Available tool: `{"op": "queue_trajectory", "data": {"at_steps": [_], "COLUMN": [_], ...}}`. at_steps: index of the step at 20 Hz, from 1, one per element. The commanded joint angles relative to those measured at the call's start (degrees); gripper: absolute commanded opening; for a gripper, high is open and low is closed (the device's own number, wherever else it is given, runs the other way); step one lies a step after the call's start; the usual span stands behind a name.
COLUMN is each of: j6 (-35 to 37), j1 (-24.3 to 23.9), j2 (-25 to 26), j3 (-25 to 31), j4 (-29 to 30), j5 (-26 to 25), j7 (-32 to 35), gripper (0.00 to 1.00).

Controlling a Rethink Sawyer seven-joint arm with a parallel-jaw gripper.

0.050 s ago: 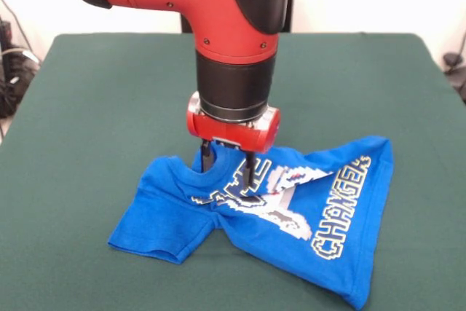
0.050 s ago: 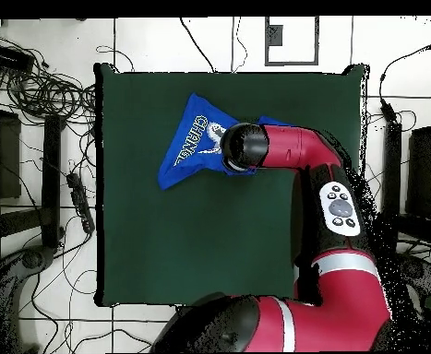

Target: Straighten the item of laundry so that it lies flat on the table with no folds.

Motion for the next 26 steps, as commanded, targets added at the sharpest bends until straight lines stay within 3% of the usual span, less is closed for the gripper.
{"op": "queue_trajectory", "data": {"at_steps": [1, 7, 12, 18, 26], "j6": [-4.67, -12.53, -12.53, -11.45, -11.93], "j1": [1.79, -4.01, -2.08, -1.94, -2.94], "j2": [-1.46, 4.1, 4.38, 6.58, 7.93], "j3": [6.4, 14.69, 13.3, 14.52, 16.09], "j4": [1.45, -1.32, -3.86, -7.33, -7.63], "j5": [-1.31, -2.98, -4.38, -4.28, -5.33], "j7": [-3.66, -11.6, -7.63, -9.16, -9.41], "gripper": [1.0, 1.0, 1.0, 1.0, 1.0]}}
